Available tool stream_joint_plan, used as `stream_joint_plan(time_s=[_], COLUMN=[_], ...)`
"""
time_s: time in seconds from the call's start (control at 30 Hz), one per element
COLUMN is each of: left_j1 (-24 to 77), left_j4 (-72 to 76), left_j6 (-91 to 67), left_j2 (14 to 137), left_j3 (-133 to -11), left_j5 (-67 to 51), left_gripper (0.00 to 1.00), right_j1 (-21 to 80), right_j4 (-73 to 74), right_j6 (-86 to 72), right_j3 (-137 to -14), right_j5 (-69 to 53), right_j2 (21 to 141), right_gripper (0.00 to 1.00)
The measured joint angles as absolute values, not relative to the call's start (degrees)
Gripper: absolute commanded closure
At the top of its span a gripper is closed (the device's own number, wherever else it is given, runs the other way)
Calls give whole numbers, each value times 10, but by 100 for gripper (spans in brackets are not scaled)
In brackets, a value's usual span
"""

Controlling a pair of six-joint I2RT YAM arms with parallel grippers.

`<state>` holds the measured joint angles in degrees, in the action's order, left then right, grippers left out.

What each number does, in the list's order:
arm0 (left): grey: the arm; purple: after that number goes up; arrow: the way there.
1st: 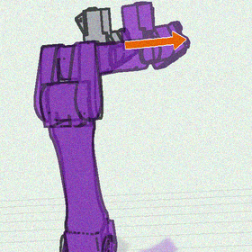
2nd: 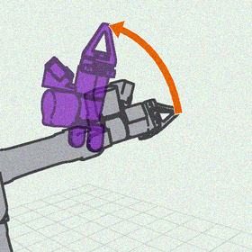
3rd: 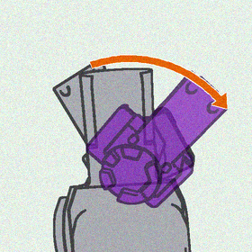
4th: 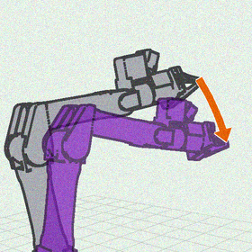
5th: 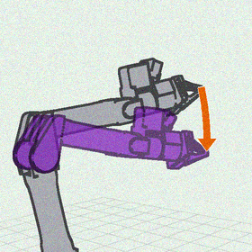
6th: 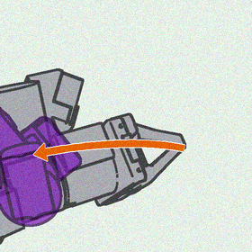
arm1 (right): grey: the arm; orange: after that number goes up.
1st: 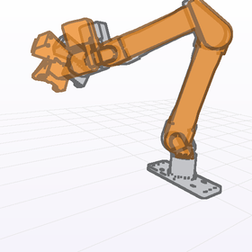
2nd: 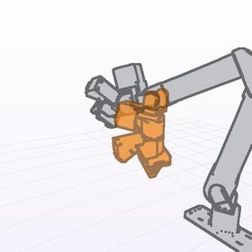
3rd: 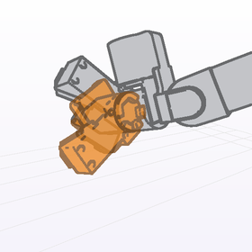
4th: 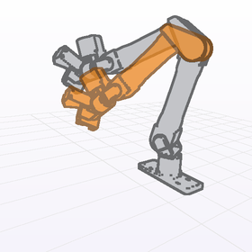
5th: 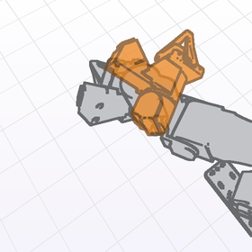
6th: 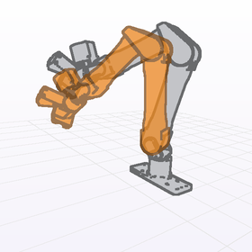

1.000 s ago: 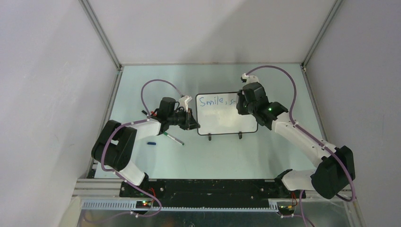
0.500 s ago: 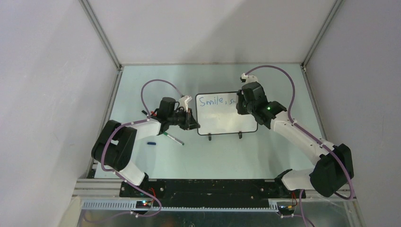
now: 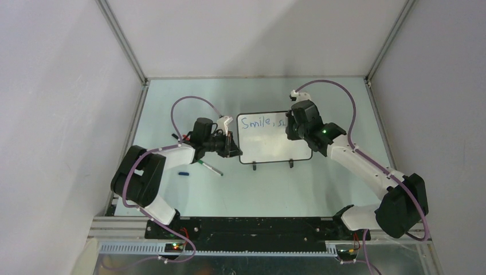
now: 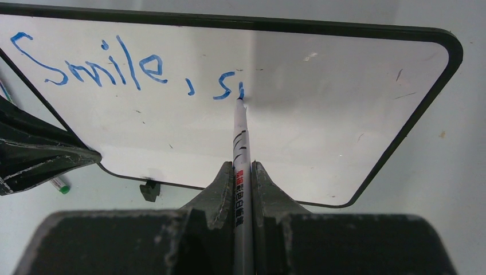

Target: Write a sentence on the whiteboard

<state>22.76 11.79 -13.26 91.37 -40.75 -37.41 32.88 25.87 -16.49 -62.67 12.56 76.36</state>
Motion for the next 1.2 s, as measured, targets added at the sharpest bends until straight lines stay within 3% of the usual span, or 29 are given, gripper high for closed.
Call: stream_joint_plan(time_s=[1.2], left_j1=[230], left_j4=[114], left_j6=[-130], left_j2=[914], left_j3=[-409], left_j5=[-372], left_gripper=[84], right_j1=[354], right_j4=[270], right_j6=[-164], right_j3=[-611], right_j5=[141], right_j2=[731], right_gripper=[100])
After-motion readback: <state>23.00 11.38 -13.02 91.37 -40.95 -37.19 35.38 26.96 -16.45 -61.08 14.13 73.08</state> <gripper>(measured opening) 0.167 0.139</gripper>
